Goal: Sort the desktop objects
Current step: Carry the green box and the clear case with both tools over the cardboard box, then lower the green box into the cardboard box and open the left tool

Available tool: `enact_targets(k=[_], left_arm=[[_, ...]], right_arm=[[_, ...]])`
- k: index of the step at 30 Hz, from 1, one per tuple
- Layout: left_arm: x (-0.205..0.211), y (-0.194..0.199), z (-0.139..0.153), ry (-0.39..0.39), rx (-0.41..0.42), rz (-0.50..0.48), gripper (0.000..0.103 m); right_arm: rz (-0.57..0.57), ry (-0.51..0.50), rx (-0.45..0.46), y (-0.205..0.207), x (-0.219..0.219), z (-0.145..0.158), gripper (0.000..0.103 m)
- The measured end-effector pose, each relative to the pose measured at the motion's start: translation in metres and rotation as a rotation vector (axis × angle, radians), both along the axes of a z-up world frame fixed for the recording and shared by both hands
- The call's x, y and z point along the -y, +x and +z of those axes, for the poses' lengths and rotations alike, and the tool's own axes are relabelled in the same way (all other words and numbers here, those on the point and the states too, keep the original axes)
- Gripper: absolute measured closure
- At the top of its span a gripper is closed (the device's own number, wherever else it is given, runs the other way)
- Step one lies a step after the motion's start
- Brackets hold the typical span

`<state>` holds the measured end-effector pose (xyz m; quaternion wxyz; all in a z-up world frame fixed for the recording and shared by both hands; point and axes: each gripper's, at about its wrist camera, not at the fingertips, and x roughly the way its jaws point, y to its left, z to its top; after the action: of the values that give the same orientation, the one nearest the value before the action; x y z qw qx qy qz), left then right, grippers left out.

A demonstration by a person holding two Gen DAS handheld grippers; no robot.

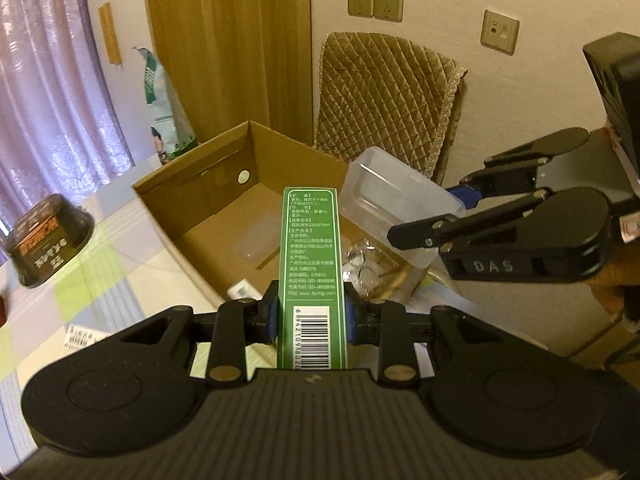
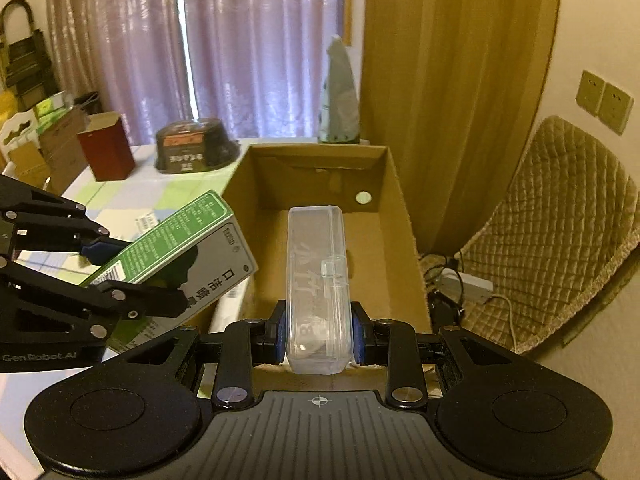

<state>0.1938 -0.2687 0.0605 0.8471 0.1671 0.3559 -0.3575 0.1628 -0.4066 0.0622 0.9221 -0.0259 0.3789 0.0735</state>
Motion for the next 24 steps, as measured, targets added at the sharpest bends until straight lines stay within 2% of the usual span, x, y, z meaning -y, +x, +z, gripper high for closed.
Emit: enact_targets(k=[12, 24], left_arm=[[0.034, 0.046, -0.032, 0.05, -0.033, 0.001, 0.078], [0.045, 0.055, -0.057, 0.074, -0.064, -0.007, 0.078]], right_arm=[[-0.024, 0.029, -0.054, 0.032, 0.016, -0.03, 0.074], [-0.032, 0.037, -0.091, 0.045, 0.022, -0.05, 0.074]])
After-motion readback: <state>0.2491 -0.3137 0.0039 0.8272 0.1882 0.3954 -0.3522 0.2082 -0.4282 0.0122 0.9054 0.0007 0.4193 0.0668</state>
